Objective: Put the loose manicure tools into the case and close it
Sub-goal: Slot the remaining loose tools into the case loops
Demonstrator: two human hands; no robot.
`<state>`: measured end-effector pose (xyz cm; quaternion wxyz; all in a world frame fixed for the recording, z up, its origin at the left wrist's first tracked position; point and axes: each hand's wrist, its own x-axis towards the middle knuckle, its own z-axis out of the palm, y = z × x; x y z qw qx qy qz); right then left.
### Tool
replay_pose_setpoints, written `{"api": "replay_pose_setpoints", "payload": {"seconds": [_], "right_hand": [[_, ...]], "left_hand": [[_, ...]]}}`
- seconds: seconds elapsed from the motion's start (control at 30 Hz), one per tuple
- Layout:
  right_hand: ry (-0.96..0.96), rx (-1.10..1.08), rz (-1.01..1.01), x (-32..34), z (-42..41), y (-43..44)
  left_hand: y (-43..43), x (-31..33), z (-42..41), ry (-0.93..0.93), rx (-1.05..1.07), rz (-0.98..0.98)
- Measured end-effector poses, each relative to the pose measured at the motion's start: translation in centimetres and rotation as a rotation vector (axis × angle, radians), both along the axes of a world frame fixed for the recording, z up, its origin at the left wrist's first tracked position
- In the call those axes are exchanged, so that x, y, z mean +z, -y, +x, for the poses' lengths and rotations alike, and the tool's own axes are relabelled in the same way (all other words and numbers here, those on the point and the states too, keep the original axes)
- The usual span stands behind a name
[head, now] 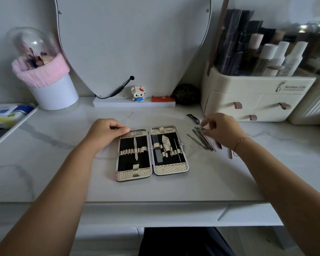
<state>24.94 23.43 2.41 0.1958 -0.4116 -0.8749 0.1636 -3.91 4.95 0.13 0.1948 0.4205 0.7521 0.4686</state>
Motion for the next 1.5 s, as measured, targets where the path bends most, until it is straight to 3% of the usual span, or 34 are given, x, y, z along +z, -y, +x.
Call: {"api": "replay_pose_setpoints", "payload": {"seconds": [0.3,0.67,1.1,1.33,1.5], "right_hand": [[0.053,-0.018,0.053,-0.1,-0.5,-0.4],[0.258,-0.026,0.087,1.1,-1.5,-0.1],[0.413,0.059,-0.074,3.0,-0.6,-1.1],[0.592,0.002,-0.058,4.4,1.1,0.6],[0.586,0.009,-0.038,4.5,1.8,1.4]], "left_hand": [[-0.1,0.0,-0.1,0.009,0.006,0.0],[0.0,0.1,0.1,0.029,0.006,-0.002],[0.0,0.0,-0.1,0.005,0.011,-0.001],[-0.1,0.1,0.0,-0.021,-0.003,-0.006],[-0.1,0.0,0.0,-0.007,-0.005,-0.008]]}}
